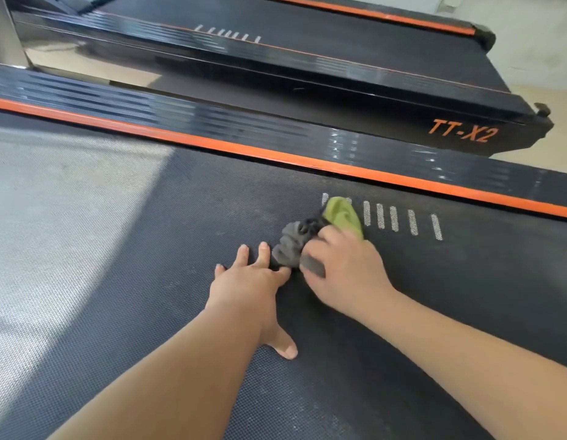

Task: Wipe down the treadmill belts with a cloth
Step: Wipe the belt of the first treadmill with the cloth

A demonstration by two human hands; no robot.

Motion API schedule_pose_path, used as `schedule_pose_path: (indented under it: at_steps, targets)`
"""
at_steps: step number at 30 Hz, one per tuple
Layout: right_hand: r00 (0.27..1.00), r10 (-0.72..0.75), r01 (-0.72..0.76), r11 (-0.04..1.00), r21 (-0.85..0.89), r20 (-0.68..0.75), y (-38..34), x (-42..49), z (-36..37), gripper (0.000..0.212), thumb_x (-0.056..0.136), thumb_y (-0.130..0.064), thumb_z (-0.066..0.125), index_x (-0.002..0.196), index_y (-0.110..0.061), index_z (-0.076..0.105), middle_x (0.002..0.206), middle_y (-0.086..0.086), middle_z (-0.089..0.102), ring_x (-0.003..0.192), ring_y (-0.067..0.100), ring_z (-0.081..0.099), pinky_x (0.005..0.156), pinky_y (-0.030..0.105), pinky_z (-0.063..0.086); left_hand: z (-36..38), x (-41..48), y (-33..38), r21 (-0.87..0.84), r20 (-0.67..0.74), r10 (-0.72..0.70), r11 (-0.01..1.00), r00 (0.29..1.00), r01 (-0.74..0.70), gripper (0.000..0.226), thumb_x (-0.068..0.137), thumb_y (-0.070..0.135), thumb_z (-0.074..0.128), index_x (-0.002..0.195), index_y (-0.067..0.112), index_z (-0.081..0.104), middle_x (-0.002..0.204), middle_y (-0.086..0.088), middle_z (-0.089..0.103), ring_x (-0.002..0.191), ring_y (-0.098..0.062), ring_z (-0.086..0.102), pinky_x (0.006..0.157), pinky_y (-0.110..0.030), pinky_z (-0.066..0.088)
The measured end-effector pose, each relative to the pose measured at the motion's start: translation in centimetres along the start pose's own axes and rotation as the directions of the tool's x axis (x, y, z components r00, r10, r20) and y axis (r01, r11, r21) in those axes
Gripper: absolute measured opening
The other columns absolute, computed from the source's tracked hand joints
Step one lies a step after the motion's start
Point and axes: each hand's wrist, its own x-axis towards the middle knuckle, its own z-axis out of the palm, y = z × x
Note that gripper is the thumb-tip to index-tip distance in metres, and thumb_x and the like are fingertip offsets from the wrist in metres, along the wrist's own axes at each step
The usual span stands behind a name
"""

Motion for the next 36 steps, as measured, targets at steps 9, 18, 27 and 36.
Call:
schedule_pose_path:
  at_steps: [9,18,27,36]
  targets:
    - [0.741,0.671,-0.671,0.738,-0.067,-0.034,12.5,1.3,-2.3,0.031,0.093,-0.049,0.054,0.106,-0.024,0.067,0.115,0.011,0.059,0.112,0.042,0.057,0.087,0.051,0.055,0.1,0.2,-0.1,-0.011,0.011,-0.003,1.000,1.000,0.003,0.142,0.058,0.074,0.086,0.162,0.042,-0.006,0.170,0.004,-0.022,0.156,-0.033,-0.019,0.125,-0.063,0.008]
    - [0.993,-0.104,0.103,0.994,0.023,0.062,0.7,-5.4,-2.2,0.020,0.086,-0.047,0.060,0.085,-0.028,0.052,0.093,-0.003,0.050,0.085,0.027,0.054,0.058,0.035,0.045,-0.5,-0.2,0.3,0.018,0.057,-0.041,0.999,0.998,0.040,0.142,0.056,0.077,0.085,0.163,0.042,-0.002,0.170,0.004,-0.022,0.157,-0.033,-0.017,0.125,-0.063,0.014]
    - [0.770,0.611,-0.601,0.791,-0.116,0.185,19.2,-10.0,-6.3,0.019,0.097,-0.050,0.055,0.105,-0.033,0.058,0.106,-0.005,0.047,0.115,0.031,0.052,0.078,0.042,0.053,-3.6,1.8,7.8,0.085,0.010,0.011,0.996,1.000,-0.012,0.139,0.056,0.084,0.078,0.164,0.030,0.009,0.171,-0.007,-0.010,0.157,-0.040,0.000,0.124,-0.061,0.019]
    - [0.766,0.642,-0.642,0.766,-0.013,0.005,12.0,-6.2,-3.0,0.025,0.094,-0.049,0.056,0.108,-0.031,0.065,0.113,-0.002,0.050,0.113,0.029,0.049,0.075,0.043,0.053,-0.4,3.1,8.8,0.065,-0.004,-0.003,0.998,1.000,0.003,0.148,0.054,0.081,0.081,0.163,0.037,-0.009,0.170,-0.001,-0.019,0.157,-0.037,-0.013,0.123,-0.063,0.019]
